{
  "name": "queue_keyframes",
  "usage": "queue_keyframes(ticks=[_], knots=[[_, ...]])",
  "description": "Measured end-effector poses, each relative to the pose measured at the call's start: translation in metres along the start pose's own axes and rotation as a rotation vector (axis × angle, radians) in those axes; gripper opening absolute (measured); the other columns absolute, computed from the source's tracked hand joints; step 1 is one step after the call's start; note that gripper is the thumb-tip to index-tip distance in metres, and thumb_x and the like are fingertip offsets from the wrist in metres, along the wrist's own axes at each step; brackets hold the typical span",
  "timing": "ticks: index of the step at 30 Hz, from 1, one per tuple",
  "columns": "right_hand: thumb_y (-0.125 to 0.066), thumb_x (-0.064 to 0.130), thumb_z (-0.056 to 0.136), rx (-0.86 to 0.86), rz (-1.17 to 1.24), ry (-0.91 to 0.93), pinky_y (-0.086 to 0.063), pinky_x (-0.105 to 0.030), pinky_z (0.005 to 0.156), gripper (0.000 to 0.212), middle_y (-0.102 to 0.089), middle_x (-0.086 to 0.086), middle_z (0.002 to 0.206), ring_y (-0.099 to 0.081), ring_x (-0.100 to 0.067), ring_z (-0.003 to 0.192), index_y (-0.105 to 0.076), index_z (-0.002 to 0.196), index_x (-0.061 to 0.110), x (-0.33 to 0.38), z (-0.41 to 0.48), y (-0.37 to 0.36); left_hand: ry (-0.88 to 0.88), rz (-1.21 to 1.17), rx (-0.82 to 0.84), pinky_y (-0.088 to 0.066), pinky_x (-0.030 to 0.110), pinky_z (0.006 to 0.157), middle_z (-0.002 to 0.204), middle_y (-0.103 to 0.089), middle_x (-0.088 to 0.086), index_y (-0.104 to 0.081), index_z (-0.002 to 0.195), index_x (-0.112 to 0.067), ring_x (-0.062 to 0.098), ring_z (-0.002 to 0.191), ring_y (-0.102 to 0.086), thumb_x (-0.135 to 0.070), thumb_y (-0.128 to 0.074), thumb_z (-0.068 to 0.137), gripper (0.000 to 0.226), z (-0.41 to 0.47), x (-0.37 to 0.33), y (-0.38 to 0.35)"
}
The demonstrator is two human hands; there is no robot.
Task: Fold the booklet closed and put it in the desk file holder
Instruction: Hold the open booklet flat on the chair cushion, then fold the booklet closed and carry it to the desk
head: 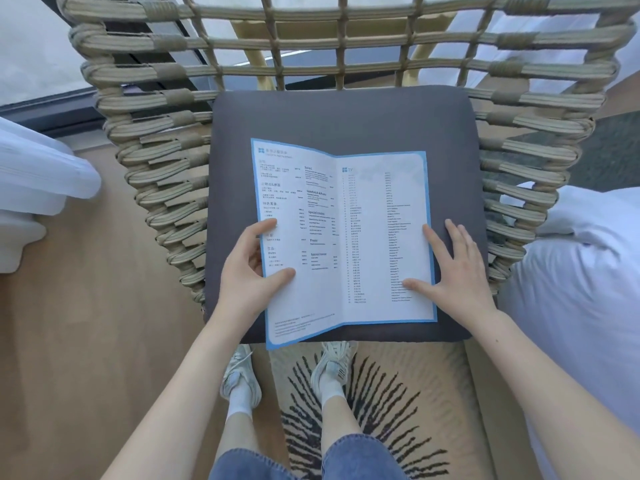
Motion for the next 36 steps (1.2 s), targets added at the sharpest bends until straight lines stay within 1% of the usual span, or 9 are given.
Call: queue_keyframes(ticks=[10, 14, 16, 19, 22, 25, 28, 31, 36], knots=[[-0.074, 0.064, 0.070, -0.023, 0.073, -0.018, -0.007, -0.049, 0.123, 0.104, -0.008, -0.005, 0.167, 0.001, -0.022, 0.152, -0.018, 0.154, 0.037, -0.001, 0.002, 0.000, -0.125, -0.002, 0.168, -0.055, 0.023, 0.082, 0.112, -0.064, -0.026, -0.054, 0.122, -0.044, 0.009, 0.101, -0.065, -0.001, -0.074, 0.073, 0.069, -0.011, -0.039, -0.090], [-0.071, 0.066, 0.072, -0.018, 0.067, 0.000, -0.003, -0.047, 0.122, 0.104, -0.007, -0.006, 0.167, 0.002, -0.024, 0.152, -0.017, 0.155, 0.037, 0.001, 0.001, -0.001, -0.157, 0.073, 0.177, -0.055, 0.029, 0.084, 0.119, -0.062, -0.024, -0.053, 0.120, -0.051, 0.008, 0.096, -0.062, -0.003, -0.071, 0.072, 0.070, -0.007, -0.045, -0.124], [-0.070, 0.065, 0.073, 0.007, 0.081, 0.004, -0.002, -0.046, 0.122, 0.102, -0.006, -0.006, 0.167, 0.003, -0.024, 0.153, -0.017, 0.156, 0.036, 0.002, 0.000, 0.000, -0.172, 0.130, 0.186, -0.053, 0.021, 0.078, 0.121, -0.061, -0.021, -0.052, 0.123, -0.048, 0.004, 0.090, -0.060, -0.003, -0.069, 0.073, 0.069, -0.006, -0.044, -0.135], [-0.066, 0.055, 0.084, -0.042, 0.198, -0.021, -0.012, -0.047, 0.122, 0.086, -0.015, -0.005, 0.166, -0.008, -0.024, 0.152, -0.023, 0.155, 0.031, 0.001, -0.001, 0.011, -0.218, 0.212, 0.197, -0.046, 0.010, 0.069, 0.116, -0.059, -0.017, -0.050, 0.128, -0.043, 0.005, 0.082, -0.056, -0.002, -0.064, 0.075, 0.069, -0.006, -0.046, -0.149], [-0.051, 0.040, 0.098, -0.172, 0.409, -0.084, -0.023, -0.046, 0.120, 0.062, -0.024, -0.004, 0.164, -0.019, -0.021, 0.150, -0.030, 0.155, 0.025, -0.005, -0.008, 0.024, -0.278, 0.337, 0.234, -0.042, 0.006, 0.067, 0.104, -0.052, -0.006, -0.040, 0.138, -0.045, 0.005, 0.076, -0.053, -0.002, -0.058, 0.079, 0.075, -0.008, -0.051, -0.169], [-0.044, 0.033, 0.102, -0.209, 0.406, -0.125, -0.024, -0.048, 0.120, 0.056, -0.024, -0.007, 0.164, -0.019, -0.023, 0.151, -0.030, 0.155, 0.022, -0.010, -0.014, 0.026, -0.264, 0.429, 0.255, -0.047, 0.016, 0.063, 0.098, -0.045, -0.006, -0.015, 0.144, -0.059, 0.008, 0.068, -0.055, -0.008, -0.054, 0.084, 0.088, -0.010, -0.051, -0.190], [-0.044, 0.029, 0.103, -0.207, 0.364, -0.157, -0.020, -0.048, 0.121, 0.055, -0.022, -0.011, 0.164, -0.018, -0.026, 0.151, -0.029, 0.156, 0.019, -0.015, -0.017, 0.021, -0.275, 0.548, 0.239, -0.045, 0.030, 0.070, 0.112, -0.045, 0.000, -0.005, 0.152, -0.042, 0.020, 0.091, -0.057, -0.015, -0.056, 0.088, 0.086, -0.011, -0.049, -0.214], [-0.043, 0.026, 0.103, -0.215, 0.369, -0.178, -0.019, -0.046, 0.122, 0.054, -0.023, -0.013, 0.164, -0.019, -0.027, 0.151, -0.029, 0.155, 0.017, -0.017, -0.018, 0.013, -0.234, 0.691, 0.219, -0.040, 0.036, 0.092, 0.135, -0.043, 0.015, -0.014, 0.154, -0.010, 0.031, 0.113, -0.051, -0.016, -0.057, 0.091, 0.077, -0.005, -0.040, -0.234], [-0.038, 0.020, 0.105, -0.233, 0.394, -0.183, -0.018, -0.045, 0.122, 0.050, -0.025, -0.010, 0.164, -0.018, -0.024, 0.151, -0.032, 0.154, 0.017, -0.021, -0.018, 0.002, -0.247, 0.813, 0.249, -0.045, 0.042, 0.089, 0.124, -0.044, 0.022, -0.036, 0.136, 0.002, 0.036, 0.105, -0.052, -0.014, -0.055, 0.092, 0.051, 0.002, -0.027, -0.250]])
Point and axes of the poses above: each hand's wrist, its own z-axis towards the middle knuckle, its own y-axis out of the back of the hand, x = y × z, the point moved 6 cm from there along z, towards the middle knuckle
